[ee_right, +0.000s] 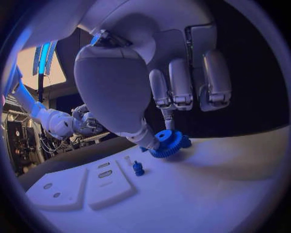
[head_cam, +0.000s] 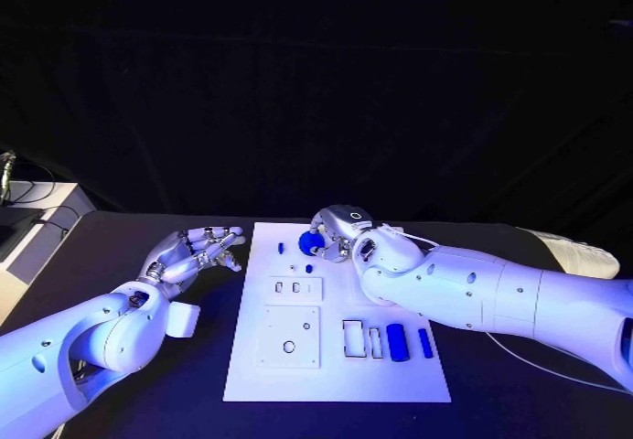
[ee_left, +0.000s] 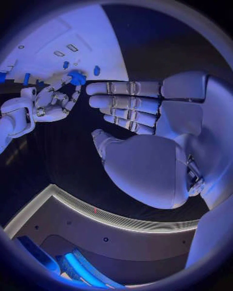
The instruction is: Assemble the parts on the task board
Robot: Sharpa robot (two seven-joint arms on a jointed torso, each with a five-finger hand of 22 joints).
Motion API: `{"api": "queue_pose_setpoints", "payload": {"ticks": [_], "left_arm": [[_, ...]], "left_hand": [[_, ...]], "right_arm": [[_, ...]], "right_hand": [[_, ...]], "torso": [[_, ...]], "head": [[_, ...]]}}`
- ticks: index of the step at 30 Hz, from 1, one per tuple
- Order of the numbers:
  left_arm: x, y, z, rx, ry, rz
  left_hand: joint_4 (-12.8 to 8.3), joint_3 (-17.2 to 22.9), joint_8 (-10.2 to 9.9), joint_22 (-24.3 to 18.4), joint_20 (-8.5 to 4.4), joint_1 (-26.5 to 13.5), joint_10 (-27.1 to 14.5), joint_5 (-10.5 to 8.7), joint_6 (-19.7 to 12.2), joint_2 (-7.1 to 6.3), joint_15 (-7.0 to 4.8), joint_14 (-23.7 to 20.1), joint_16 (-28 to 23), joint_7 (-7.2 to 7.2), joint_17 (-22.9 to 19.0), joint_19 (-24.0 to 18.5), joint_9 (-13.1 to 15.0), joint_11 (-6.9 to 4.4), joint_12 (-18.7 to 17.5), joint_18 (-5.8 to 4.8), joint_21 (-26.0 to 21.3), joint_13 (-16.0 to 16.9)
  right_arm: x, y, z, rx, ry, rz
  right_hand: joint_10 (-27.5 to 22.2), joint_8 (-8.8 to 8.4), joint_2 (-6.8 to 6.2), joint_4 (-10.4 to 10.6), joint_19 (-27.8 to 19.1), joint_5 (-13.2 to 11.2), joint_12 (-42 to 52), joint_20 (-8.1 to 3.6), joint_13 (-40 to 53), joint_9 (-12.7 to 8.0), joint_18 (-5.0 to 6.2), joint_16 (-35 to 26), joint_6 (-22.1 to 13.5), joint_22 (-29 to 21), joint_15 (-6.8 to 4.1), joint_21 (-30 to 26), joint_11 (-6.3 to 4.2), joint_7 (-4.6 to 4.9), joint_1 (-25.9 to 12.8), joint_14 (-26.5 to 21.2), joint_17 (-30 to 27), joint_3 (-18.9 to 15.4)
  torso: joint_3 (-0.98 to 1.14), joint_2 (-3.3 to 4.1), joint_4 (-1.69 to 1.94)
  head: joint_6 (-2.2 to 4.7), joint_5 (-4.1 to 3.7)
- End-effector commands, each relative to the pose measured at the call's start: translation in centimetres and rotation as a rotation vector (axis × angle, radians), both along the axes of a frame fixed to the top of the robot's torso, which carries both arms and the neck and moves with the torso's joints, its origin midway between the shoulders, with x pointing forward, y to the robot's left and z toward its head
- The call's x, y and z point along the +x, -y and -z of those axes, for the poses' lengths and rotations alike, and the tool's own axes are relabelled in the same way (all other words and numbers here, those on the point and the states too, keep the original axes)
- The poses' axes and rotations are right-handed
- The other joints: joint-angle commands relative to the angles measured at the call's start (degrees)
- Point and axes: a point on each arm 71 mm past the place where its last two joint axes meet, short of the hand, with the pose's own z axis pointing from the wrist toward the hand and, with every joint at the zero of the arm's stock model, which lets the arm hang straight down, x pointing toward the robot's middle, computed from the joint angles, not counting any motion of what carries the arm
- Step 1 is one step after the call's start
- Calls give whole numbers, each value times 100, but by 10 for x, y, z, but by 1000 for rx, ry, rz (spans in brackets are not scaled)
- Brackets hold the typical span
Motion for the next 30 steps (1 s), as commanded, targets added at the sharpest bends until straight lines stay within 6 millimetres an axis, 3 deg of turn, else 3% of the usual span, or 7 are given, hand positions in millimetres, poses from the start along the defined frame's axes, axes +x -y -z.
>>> {"api": "queue_pose_setpoints", "payload": {"ticks": [1,14,26,30], "left_arm": [[0,2,-1,-11,3,19],[0,2,-1,-10,2,20],[0,2,0,-9,-1,20],[0,2,0,-9,-1,20]], "left_hand": [[-1,34,-10,7,-1,-32,11,-6,14,4,3,-30,21,0,-6,-42,1,5,17,25,21,-2],[-7,44,-13,20,2,-35,0,-7,12,6,6,-35,34,2,-18,-60,1,8,15,25,46,-4],[-9,46,-16,26,3,-39,-9,-9,8,4,7,-37,40,4,-24,-67,0,11,11,24,57,-5],[-9,46,-16,26,3,-39,-9,-9,8,4,7,-37,40,4,-24,-67,0,11,11,24,57,-5]], "right_arm": [[0,-2,2,-19,-5,-8],[2,-3,7,-21,-18,-3],[3,0,7,-8,-15,3],[1,2,6,0,-20,-1]], "right_hand": [[491,9,8,-4,600,-28,-5,-31,1392,7,-38,29,-7,1508,-40,19,-18,-9,-54,516,1092,24],[415,-58,-44,29,600,-84,-75,-18,1315,-20,-38,22,-109,1508,-20,19,8,23,-112,510,1068,1],[229,-310,-87,134,600,-279,-246,63,1136,-113,-38,26,-455,1508,72,19,112,135,-183,515,1095,-170],[225,-343,-74,195,600,-46,-249,85,1134,-116,-38,29,-446,1508,86,19,123,143,-196,517,1106,-266]], "torso": [[2,0,0],[-1,0,4],[2,0,-6],[2,-1,3]], "head": [[-11,7],[-14,11],[-8,13],[-18,16]]}}
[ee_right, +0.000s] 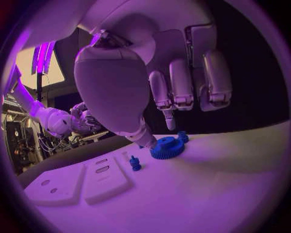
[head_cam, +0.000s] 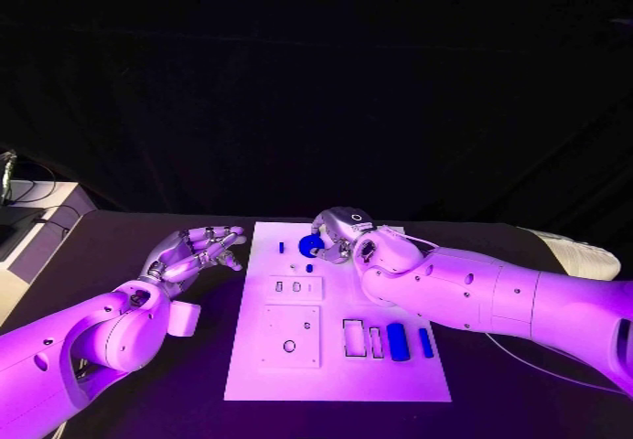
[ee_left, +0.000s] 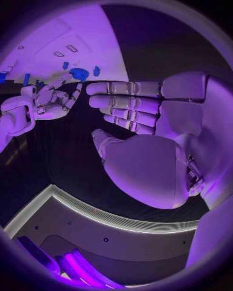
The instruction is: Assemble the parts on the task board
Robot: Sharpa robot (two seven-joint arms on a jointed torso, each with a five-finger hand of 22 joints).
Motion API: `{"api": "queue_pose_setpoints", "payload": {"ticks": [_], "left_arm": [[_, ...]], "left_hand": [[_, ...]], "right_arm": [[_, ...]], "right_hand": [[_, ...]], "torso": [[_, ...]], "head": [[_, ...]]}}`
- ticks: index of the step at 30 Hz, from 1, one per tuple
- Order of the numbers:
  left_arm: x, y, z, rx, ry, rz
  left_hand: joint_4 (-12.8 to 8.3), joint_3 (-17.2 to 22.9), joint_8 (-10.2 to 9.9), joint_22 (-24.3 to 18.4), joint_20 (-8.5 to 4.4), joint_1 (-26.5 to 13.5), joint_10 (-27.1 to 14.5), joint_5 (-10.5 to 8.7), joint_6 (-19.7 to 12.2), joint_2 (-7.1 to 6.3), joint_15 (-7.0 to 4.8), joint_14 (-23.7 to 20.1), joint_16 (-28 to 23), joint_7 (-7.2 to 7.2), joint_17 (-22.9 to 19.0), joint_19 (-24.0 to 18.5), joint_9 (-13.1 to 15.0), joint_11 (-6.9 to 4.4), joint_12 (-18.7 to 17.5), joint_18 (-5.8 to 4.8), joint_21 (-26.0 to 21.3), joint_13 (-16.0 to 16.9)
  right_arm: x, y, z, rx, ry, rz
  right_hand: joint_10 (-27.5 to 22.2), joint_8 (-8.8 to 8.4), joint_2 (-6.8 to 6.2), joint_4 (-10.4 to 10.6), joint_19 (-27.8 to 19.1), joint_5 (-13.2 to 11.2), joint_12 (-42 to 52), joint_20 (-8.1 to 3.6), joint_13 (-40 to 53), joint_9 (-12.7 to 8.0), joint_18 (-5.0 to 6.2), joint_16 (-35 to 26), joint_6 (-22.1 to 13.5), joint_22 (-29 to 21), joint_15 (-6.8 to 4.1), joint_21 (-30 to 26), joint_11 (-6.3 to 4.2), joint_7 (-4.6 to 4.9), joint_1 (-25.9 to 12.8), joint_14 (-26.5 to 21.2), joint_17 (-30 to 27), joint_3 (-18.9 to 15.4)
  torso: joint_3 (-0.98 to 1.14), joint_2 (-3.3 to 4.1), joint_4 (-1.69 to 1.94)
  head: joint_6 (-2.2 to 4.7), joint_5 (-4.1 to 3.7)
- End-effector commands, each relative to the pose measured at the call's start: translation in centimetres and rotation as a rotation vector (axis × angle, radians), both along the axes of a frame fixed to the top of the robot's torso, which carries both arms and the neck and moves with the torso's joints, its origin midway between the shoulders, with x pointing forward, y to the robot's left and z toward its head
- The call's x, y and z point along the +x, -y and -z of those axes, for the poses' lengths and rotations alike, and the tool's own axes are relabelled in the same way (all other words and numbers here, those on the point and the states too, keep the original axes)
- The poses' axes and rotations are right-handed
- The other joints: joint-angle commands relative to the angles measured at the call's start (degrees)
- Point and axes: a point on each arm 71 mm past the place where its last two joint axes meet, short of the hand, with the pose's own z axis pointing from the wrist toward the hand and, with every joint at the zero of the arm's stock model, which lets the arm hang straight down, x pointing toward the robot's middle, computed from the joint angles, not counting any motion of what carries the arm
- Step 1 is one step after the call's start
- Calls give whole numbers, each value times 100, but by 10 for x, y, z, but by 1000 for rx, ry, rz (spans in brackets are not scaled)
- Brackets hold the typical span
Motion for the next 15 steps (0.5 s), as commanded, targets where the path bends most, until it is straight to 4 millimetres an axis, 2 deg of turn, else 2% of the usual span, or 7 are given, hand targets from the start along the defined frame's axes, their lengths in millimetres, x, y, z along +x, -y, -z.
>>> {"api": "queue_pose_setpoints", "payload": {"ticks": [1,10,15], "left_arm": [[0,3,-1,-10,3,20],[0,1,0,-8,2,16],[0,2,0,-9,1,17]], "left_hand": [[8,30,-16,5,9,-39,-9,-8,8,4,7,-37,18,4,-5,-31,0,11,11,25,17,-5],[7,31,-20,9,11,-42,-23,-9,3,3,10,-40,22,8,-9,-37,-1,15,5,25,25,-8],[7,31,-20,9,11,-42,-23,-9,3,3,10,-40,22,8,-9,-37,-1,15,5,25,25,-8]], "right_arm": [[-2,1,0,7,-8,-13],[-5,10,1,32,-29,-6],[-6,17,-1,55,-18,3]], "right_hand": [[232,-22,5,11,600,76,-17,44,1139,-8,-39,29,-24,1509,43,19,25,12,-57,517,1108,-35],[246,-7,41,138,600,157,-5,44,1153,6,-39,34,59,1509,38,19,15,-4,-162,520,1126,-131],[254,-11,78,222,600,174,2,40,1160,8,-39,34,75,1509,33,19,10,-9,-235,521,1128,-166]], "torso": [[2,-1,8],[8,3,-11],[6,1,4]], "head": [[-9,3],[-8,26],[-5,23]]}}
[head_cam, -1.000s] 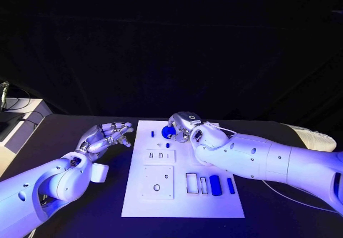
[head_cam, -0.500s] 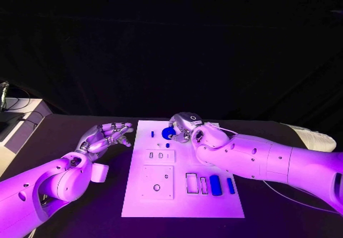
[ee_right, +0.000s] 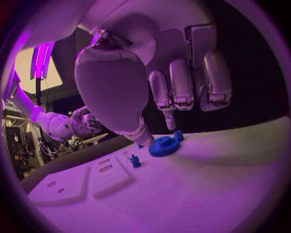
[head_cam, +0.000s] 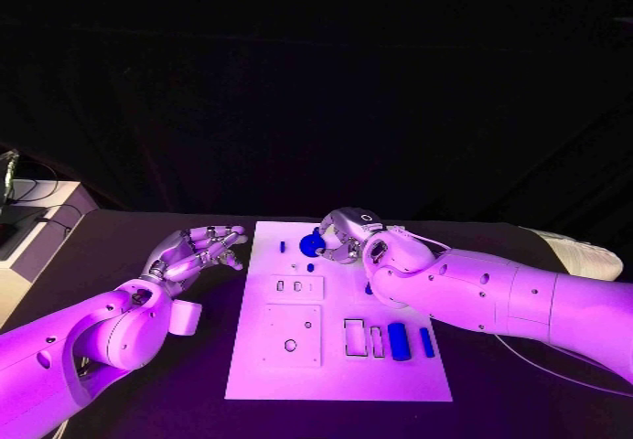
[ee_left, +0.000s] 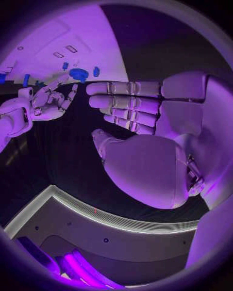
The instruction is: Assemble the parts on the task board
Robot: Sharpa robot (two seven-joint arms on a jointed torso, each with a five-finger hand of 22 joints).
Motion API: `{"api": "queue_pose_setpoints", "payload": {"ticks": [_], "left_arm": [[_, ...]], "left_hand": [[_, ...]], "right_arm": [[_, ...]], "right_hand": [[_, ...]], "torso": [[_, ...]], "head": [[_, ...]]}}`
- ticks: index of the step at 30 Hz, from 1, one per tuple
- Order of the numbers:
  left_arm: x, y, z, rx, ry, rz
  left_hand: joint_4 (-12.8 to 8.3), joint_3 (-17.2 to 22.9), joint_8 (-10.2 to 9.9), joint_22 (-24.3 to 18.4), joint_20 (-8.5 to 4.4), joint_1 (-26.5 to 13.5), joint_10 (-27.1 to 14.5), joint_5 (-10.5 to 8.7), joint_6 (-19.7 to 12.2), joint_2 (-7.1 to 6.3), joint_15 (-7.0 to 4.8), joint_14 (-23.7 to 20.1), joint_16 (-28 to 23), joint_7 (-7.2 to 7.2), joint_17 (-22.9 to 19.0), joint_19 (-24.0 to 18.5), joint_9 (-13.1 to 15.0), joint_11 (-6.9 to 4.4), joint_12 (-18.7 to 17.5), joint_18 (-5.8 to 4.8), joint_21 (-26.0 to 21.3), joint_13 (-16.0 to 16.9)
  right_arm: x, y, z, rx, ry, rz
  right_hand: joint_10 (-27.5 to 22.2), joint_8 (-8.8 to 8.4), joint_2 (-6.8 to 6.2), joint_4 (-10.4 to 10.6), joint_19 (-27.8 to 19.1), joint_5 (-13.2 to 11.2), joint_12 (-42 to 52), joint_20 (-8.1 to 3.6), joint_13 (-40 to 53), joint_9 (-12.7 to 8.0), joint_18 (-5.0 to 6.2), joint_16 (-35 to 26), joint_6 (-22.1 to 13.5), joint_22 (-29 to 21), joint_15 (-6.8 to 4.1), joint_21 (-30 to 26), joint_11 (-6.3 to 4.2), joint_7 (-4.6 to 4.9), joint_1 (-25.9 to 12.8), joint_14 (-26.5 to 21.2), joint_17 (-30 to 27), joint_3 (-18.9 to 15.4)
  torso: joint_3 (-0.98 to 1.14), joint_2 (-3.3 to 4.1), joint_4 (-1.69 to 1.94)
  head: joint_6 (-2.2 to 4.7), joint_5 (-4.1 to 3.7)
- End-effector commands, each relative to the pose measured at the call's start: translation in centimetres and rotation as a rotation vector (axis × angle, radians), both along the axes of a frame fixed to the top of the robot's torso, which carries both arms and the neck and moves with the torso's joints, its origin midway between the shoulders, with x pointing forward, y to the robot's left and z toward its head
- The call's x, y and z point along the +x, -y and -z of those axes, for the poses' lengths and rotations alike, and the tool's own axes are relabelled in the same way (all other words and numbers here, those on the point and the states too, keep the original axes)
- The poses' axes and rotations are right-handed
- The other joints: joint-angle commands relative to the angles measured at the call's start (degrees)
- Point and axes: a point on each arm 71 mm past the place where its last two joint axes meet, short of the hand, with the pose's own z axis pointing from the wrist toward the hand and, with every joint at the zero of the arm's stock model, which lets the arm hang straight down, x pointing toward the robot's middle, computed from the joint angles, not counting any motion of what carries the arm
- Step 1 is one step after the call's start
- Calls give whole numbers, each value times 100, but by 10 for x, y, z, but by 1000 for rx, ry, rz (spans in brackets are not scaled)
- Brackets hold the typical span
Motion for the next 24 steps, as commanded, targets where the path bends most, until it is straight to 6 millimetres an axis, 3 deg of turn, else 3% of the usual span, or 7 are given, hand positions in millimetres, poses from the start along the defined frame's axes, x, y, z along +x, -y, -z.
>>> {"api": "queue_pose_setpoints", "payload": {"ticks": [1,8,11,17,20,24], "left_arm": [[-1,3,-1,-11,4,19],[-1,2,-1,-14,10,20],[-1,2,-1,-14,11,20],[-2,0,-1,-13,13,16],[-2,0,0,-13,11,17],[-3,1,2,-13,8,17]], "left_hand": [[7,31,-20,9,12,-42,-23,-9,3,3,10,-40,22,8,-9,-39,-1,15,5,24,25,-8],[7,33,-21,13,14,-45,-30,-9,2,4,12,-41,25,10,-13,-44,-2,17,2,24,31,-9],[6,34,-20,13,14,-45,-29,-9,5,5,12,-42,26,8,-14,-46,-1,16,3,24,32,-8],[5,36,-18,15,15,-45,-25,-8,9,6,12,-42,27,5,-15,-47,0,14,6,24,35,-7],[5,36,-18,15,15,-45,-25,-8,9,6,12,-42,27,5,-15,-47,0,14,6,24,35,-7],[5,36,-18,15,15,-45,-25,-8,9,6,12,-42,27,5,-15,-47,0,14,6,24,35,-7]], "right_arm": [[-2,6,-2,40,15,-3],[-9,41,-12,221,-13,43],[-10,63,-17,288,-68,48],[-5,110,-18,349,-160,5],[-4,134,-18,353,-178,-6],[-4,155,-16,335,-188,-9]], "right_hand": [[261,-11,8,71,600,40,8,40,1169,8,-39,36,38,1505,33,19,10,-13,-81,523,1138,-5],[292,-7,18,47,600,7,36,34,1198,14,-39,38,68,1505,26,19,0,-23,1,525,1145,8],[292,-20,26,-161,600,20,36,25,1200,16,-39,39,85,1505,20,19,-3,-18,326,525,1150,150],[290,-41,-26,-381,600,-1,35,35,1202,10,-39,48,106,1505,33,19,11,-2,581,534,1188,309],[303,-43,-63,-433,600,-13,47,38,1215,10,-39,57,117,1505,35,19,12,-2,629,542,1227,330],[302,-47,-114,-496,600,-19,47,40,1214,9,-39,62,131,1505,37,19,13,-2,681,546,1246,346]], "torso": [[2,0,8],[2,-11,-20],[11,-19,-47],[47,-42,-132],[72,-48,-146],[91,-51,-155]], "head": [[11,-5],[24,-14],[37,-29],[42,-11],[39,-47],[38,-52]]}}
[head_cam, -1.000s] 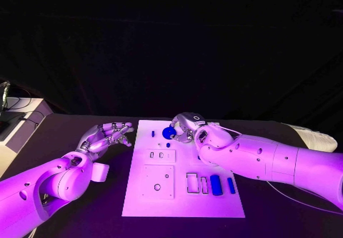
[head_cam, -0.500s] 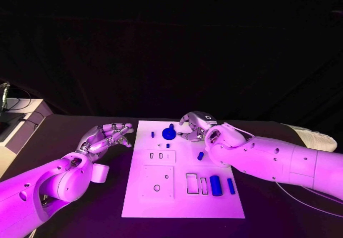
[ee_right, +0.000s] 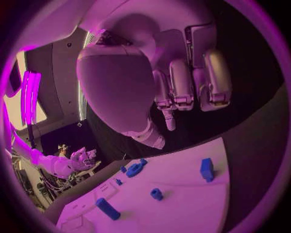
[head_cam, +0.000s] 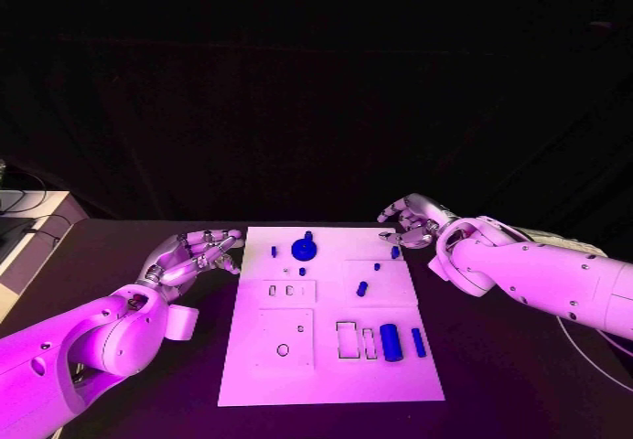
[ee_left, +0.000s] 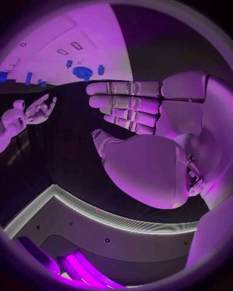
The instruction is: Assemble the parts on the task board
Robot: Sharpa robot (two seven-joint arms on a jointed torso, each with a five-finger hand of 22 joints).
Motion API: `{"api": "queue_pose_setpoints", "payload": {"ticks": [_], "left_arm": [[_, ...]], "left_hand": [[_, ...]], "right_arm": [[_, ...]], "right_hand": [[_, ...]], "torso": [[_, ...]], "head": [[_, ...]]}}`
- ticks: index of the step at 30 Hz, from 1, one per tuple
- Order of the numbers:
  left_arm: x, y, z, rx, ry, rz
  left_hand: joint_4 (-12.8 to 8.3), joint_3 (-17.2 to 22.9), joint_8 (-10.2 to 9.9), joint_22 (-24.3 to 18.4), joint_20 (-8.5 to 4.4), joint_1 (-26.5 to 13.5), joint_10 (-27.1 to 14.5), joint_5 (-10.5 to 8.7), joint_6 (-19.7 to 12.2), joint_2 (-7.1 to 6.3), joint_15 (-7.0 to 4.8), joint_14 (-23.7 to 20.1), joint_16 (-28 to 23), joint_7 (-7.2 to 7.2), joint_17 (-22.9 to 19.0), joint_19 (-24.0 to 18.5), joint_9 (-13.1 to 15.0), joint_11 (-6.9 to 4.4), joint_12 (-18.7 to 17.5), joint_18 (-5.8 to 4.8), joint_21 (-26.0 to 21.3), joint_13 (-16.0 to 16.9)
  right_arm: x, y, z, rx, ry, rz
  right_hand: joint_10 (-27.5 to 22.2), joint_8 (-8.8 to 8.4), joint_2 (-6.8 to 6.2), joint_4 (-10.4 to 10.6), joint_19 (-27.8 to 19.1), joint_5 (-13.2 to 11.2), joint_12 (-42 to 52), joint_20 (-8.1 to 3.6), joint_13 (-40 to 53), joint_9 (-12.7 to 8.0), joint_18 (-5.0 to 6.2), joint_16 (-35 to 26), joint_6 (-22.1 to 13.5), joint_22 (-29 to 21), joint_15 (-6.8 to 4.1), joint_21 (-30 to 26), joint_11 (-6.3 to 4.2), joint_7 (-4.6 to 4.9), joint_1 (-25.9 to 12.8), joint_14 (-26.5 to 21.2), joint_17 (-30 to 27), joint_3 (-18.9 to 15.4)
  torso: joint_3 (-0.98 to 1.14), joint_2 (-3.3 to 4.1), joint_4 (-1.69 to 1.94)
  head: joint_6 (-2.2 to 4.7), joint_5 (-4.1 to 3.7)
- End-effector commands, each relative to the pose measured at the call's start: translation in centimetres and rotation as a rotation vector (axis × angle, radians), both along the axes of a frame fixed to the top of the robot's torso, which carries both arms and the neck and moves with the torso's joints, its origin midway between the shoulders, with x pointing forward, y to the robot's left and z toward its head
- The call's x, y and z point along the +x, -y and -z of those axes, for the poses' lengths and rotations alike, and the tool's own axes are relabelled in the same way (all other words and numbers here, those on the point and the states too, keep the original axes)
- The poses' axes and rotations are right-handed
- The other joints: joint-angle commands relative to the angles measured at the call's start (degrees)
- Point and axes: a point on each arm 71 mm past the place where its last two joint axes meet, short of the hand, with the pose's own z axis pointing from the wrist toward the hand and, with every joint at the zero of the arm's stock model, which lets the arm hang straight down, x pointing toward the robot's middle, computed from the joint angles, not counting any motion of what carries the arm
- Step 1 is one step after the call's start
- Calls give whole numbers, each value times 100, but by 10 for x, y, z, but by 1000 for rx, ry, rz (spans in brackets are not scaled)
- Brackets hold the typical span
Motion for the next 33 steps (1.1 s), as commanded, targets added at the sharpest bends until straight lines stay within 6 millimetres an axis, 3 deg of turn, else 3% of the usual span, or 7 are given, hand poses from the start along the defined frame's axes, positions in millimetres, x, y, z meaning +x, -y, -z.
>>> {"api": "queue_pose_setpoints", "payload": {"ticks": [1,5,10,16,20,33], "left_arm": [[-1,2,0,-13,9,17],[-2,2,2,-13,4,17],[-3,2,4,-13,-1,18],[-4,0,7,-11,-6,14],[-4,0,7,-10,-8,13],[-4,-1,8,-8,-11,13]], "left_hand": [[5,36,-18,8,-5,-45,-25,-8,9,6,12,-42,28,5,-9,-29,0,14,6,24,35,-7],[0,40,-13,12,-4,-43,-16,-8,19,6,10,-45,31,0,-13,-34,2,10,12,25,42,-5],[0,40,-13,12,-4,-43,-16,-8,19,6,10,-45,31,0,-13,-34,2,10,12,25,42,-5],[0,40,-13,12,-4,-43,-16,-8,19,6,10,-45,31,0,-13,-34,2,10,12,25,42,-5],[0,40,-13,12,-4,-43,-16,-8,19,6,10,-45,31,0,-13,-34,2,10,12,25,42,-5],[0,40,-13,12,-4,-43,-16,-8,19,6,10,-45,31,0,-13,-34,2,10,12,25,42,-5]], "right_arm": [[-2,5,4,33,-43,-120],[-1,16,8,-7,-46,-118],[-2,24,17,-45,-60,-117],[-4,28,23,-60,-77,-120],[-4,30,25,-64,-86,-117],[-1,35,34,-64,-103,-86]], "right_hand": [[298,-26,-15,-61,600,-16,19,41,1207,-4,-39,40,45,1506,38,19,13,4,70,547,1251,-3],[297,-27,-25,-75,600,-13,18,41,1207,-4,-39,41,47,1506,38,19,13,5,83,548,1257,2],[282,-44,-48,-94,600,-9,4,43,1192,-11,-39,47,25,1506,40,19,18,10,92,553,1281,1],[286,-62,-73,-85,600,-16,8,46,1197,-17,-39,49,2,1506,46,19,26,19,60,555,1290,-20],[283,-67,-82,-76,600,-15,6,49,1194,-19,-39,49,-4,1506,49,19,29,20,39,555,1287,-34],[265,-104,-104,-8,600,-52,-10,61,1179,-29,-39,46,-52,1506,61,19,41,29,-80,552,1276,-139]], "torso": [[36,-7,-24],[66,-3,-21],[83,6,-6],[80,11,-8],[66,4,-12],[63,-3,-6]], "head": [[-5,-8],[-23,-8],[-41,-6],[-80,-9],[-106,2],[-142,13]]}}
